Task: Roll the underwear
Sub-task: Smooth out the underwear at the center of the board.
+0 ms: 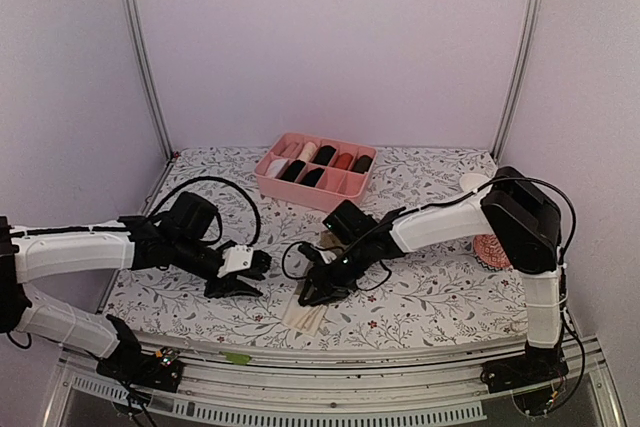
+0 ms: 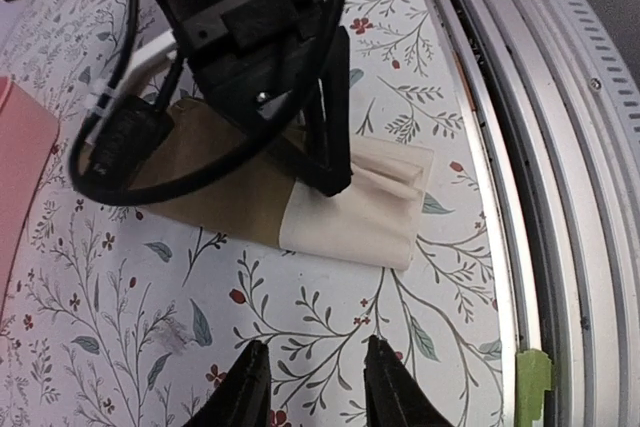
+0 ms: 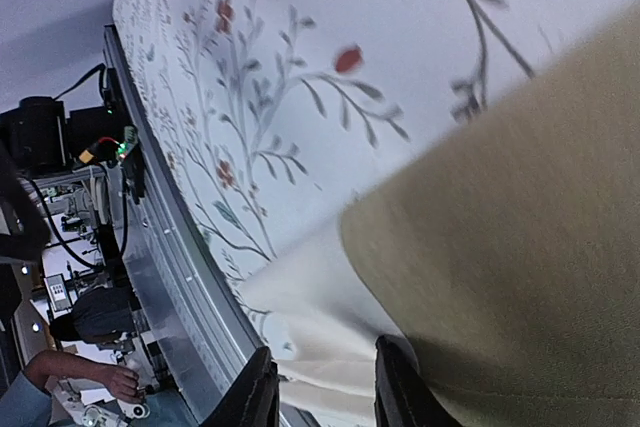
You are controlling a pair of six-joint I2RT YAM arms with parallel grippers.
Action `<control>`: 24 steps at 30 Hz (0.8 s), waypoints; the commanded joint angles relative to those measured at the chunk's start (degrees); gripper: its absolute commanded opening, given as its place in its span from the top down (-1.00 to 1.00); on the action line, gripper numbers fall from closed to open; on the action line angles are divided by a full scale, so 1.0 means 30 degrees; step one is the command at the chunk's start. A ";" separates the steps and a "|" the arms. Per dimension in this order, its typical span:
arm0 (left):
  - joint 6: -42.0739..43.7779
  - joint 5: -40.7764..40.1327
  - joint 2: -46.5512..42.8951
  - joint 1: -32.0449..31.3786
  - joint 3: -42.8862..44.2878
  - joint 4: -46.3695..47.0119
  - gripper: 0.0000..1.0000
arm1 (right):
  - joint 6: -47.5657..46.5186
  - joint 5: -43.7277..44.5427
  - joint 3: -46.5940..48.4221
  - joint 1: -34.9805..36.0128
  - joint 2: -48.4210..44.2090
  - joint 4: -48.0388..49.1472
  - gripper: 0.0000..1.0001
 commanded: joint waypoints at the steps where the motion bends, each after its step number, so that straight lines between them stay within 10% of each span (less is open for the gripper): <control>1: 0.1247 0.0882 -0.0960 0.0212 0.0093 -0.0898 0.34 | 0.0384 -0.2035 -0.2622 -0.0002 0.0238 0.2133 0.32; 24: 0.3836 -0.0751 0.2556 -0.4835 -0.1179 0.4109 0.31 | 0.2162 -0.2349 -0.5344 0.0303 -0.2986 0.5255 0.36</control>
